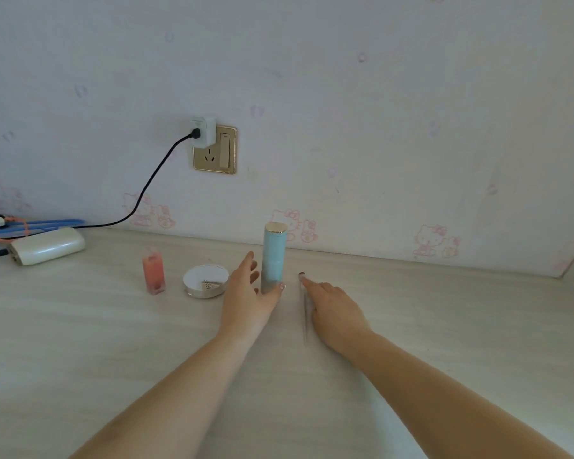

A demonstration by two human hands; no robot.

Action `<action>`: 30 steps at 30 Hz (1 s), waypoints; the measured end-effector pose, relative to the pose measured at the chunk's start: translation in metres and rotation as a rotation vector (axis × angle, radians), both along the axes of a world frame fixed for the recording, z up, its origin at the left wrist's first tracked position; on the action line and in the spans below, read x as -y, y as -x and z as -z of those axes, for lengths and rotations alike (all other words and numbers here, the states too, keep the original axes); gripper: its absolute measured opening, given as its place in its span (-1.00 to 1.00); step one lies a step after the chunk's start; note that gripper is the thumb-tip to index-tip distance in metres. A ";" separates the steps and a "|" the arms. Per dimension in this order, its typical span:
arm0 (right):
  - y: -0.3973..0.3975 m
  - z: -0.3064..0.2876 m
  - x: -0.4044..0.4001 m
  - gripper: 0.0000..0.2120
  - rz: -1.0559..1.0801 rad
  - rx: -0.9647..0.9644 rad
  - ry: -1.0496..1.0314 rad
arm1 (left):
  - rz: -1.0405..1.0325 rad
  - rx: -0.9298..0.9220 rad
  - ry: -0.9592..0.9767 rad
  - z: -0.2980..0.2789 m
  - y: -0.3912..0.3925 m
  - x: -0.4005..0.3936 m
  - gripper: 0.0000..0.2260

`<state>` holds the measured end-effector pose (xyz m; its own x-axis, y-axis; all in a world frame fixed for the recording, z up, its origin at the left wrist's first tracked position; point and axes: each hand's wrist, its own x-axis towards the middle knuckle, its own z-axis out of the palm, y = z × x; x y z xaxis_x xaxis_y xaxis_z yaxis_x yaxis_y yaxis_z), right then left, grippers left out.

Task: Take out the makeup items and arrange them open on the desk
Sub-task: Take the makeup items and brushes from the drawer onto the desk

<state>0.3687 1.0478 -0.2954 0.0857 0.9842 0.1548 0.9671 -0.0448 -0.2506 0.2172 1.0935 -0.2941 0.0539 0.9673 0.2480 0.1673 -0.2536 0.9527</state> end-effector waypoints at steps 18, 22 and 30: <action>-0.090 -0.073 0.202 -0.57 0.059 -0.551 -0.340 | 0.499 0.190 0.161 -0.066 -0.048 0.186 -0.70; -0.121 -0.071 0.278 -0.57 0.131 -0.507 -0.339 | 0.681 0.133 0.159 -0.068 -0.090 0.239 -0.68; -0.170 -0.040 0.411 -0.48 0.313 -0.414 -0.218 | 1.036 -0.155 0.134 -0.037 -0.155 0.325 -0.69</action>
